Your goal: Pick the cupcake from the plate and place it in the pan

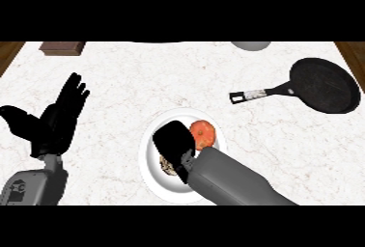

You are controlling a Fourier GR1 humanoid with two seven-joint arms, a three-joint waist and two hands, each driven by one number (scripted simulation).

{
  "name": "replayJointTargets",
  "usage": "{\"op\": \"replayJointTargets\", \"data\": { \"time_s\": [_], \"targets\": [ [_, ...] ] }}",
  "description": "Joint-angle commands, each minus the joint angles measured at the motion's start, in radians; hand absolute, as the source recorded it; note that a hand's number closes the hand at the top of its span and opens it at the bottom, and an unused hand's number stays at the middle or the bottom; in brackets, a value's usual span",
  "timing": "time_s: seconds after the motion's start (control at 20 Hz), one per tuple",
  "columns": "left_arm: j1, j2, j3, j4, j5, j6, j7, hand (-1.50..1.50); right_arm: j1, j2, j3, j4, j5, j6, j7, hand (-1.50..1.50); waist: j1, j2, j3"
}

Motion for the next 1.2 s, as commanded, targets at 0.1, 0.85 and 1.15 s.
{"op": "replayJointTargets", "data": {
  "time_s": [0.1,0.85,1.15],
  "targets": [
    [-0.076,-0.007,0.014,0.025,-0.022,0.027,0.060,0.00,-0.014,0.003,-0.026,0.049,-0.010,-0.026,-0.062,1.50,-0.006,0.005,0.000],
    [0.028,0.017,0.053,-0.032,0.007,-0.012,0.004,0.00,-0.122,-0.360,-0.575,0.249,0.117,-0.325,0.593,1.50,-0.053,0.028,-0.008],
    [-0.015,0.003,0.003,-0.042,-0.001,-0.034,0.012,0.00,-0.348,-0.510,-0.615,0.421,0.290,-0.326,0.902,1.50,0.063,0.046,-0.009]
  ]
}}
